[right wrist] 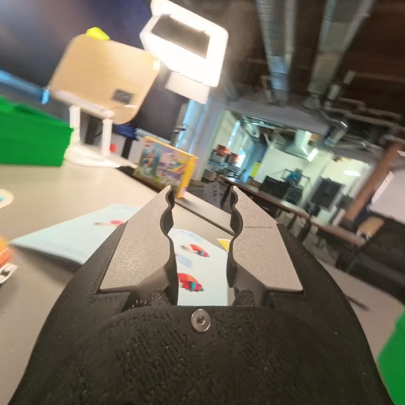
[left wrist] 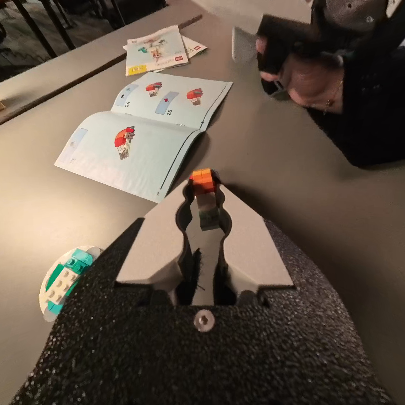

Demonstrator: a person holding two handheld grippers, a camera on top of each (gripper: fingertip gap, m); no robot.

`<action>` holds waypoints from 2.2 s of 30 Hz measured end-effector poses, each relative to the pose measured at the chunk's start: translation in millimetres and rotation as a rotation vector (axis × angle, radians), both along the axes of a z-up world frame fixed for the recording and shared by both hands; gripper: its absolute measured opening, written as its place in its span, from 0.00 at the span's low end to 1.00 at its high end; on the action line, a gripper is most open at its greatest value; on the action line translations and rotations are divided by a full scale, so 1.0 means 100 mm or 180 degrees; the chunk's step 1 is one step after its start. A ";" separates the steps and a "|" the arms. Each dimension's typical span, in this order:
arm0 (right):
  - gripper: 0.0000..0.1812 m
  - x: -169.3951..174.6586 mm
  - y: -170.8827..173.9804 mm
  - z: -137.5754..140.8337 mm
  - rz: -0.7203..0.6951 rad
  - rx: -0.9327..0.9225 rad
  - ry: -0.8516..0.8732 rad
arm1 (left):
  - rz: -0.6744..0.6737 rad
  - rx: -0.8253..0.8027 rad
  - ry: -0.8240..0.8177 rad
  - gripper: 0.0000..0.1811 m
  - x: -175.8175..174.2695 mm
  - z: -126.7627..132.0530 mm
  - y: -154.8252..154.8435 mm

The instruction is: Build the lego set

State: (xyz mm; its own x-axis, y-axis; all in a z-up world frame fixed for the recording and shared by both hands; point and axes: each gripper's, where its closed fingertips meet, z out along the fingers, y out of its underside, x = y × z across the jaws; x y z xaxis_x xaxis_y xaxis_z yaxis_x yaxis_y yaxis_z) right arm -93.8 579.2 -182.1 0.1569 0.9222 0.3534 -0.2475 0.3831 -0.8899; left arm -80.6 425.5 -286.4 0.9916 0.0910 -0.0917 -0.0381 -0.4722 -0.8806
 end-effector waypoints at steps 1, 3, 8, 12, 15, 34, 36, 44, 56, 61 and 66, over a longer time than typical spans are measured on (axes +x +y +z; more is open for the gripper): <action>0.27 0.01 0.11 0.02 -0.0064 -0.0121 0.0033 | -0.0004 -0.0028 -0.0010 0.09 0.00 0.00 0.00; 0.26 0.03 0.33 -0.01 -0.0290 -0.0296 0.0012 | -0.0017 -0.0087 -0.0014 0.10 0.00 0.00 0.00; 0.21 0.06 0.58 -0.04 -0.0692 -0.0205 -0.0045 | -0.0338 -0.0252 -0.0215 0.10 0.11 -0.07 -0.06; 0.20 0.05 0.58 -0.05 -0.0660 -0.0253 -0.0047 | -0.0321 -0.0332 -0.0244 0.10 0.11 -0.11 -0.08; 0.20 0.06 0.58 -0.05 -0.0628 -0.0292 -0.0044 | -0.0391 -0.0582 -0.0207 0.10 0.15 -0.25 -0.12; 0.20 0.03 0.54 -0.06 -0.0423 -0.0390 -0.0032 | 0.0242 -0.0107 -0.0713 0.52 0.01 -0.11 -0.32; 0.20 0.03 0.52 -0.06 -0.0392 -0.0371 -0.0028 | 0.0353 0.0195 -0.0575 0.55 -0.09 0.03 -0.38; 0.19 0.04 0.59 -0.03 -0.0517 -0.0361 0.0036 | 0.0868 0.1652 0.0886 0.45 -0.59 0.82 -0.65; 0.19 -0.07 0.83 -0.02 -0.0716 -0.0403 0.0088 | 0.0929 0.1853 0.1172 0.23 -0.60 0.86 -0.74; 0.18 -0.10 0.75 -0.02 -0.0551 -0.0390 0.0064 | 0.1043 0.1823 0.1207 0.14 -0.68 0.85 -0.78; 0.18 -0.10 0.72 -0.03 -0.0507 -0.0380 0.0052 | 0.1066 0.1739 0.1399 0.07 -0.67 0.83 -0.77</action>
State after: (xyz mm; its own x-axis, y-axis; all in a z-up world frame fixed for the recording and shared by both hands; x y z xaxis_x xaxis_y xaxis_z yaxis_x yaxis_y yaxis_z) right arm -103.3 651.1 -184.9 0.3092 0.9204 0.2392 -0.2071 0.3106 -0.9277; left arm -147.6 348.3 -203.6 0.7863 0.5249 -0.3259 -0.3695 -0.0232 -0.9289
